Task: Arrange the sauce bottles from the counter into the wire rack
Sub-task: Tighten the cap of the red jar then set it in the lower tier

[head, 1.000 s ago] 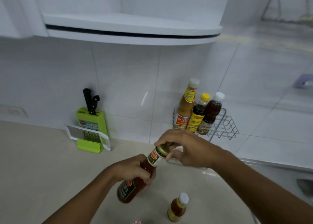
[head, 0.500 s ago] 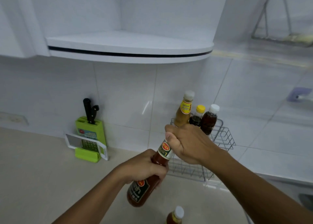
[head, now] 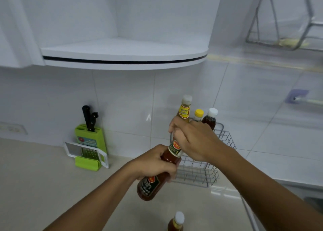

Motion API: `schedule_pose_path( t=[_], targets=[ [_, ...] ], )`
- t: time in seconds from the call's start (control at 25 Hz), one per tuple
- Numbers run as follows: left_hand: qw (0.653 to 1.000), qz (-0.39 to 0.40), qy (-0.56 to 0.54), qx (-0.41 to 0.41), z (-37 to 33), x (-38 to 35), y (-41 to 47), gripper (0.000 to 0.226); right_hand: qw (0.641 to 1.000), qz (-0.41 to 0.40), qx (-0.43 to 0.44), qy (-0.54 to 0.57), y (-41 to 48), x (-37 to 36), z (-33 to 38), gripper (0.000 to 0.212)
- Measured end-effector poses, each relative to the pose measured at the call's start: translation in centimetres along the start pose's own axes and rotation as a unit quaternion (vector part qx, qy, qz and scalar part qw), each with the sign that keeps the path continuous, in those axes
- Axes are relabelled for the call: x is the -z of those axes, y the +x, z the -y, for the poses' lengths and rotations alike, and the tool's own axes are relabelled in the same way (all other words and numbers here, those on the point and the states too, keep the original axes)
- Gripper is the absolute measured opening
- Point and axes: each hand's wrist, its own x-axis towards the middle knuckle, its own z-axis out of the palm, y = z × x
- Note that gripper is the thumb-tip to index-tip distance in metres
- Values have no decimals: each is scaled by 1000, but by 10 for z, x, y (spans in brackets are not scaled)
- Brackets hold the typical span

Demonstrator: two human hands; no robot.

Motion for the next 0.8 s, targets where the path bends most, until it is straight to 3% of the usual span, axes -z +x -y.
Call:
schedule_pose_path(
  t=[0.08, 0.2, 0.32, 0.4, 0.48, 0.56, 0.64, 0.8],
  targets=[
    [991, -121, 61, 11, -1, -8, 8, 13, 997, -20, -58, -42, 2, -5, -4, 29],
    [935, -270, 231, 0, -2, -23, 16, 15, 987, -49, -152, -6, 0, -13, -11, 36],
    [854, -349, 385, -2, -2, -35, 25, 24, 966, -64, -246, 38, -5, -21, -14, 45],
    [828, -366, 426, -13, 0, -36, 29, 26, 953, -50, -289, 71, -6, -21, -16, 44],
    [858, -332, 392, -4, -1, -28, 30, 27, 920, -45, -309, 235, -9, -16, -15, 41],
    [921, -273, 278, 10, -2, -23, 31, 28, 852, -40, -298, 429, -18, -13, -14, 35],
    [946, -241, 215, 14, -1, -25, 35, 40, 838, -28, -266, 476, -29, -19, -20, 33],
    [960, -206, 190, 1, 16, -40, 45, 72, 807, 24, -260, 530, -44, -35, -40, 31]
  ],
)
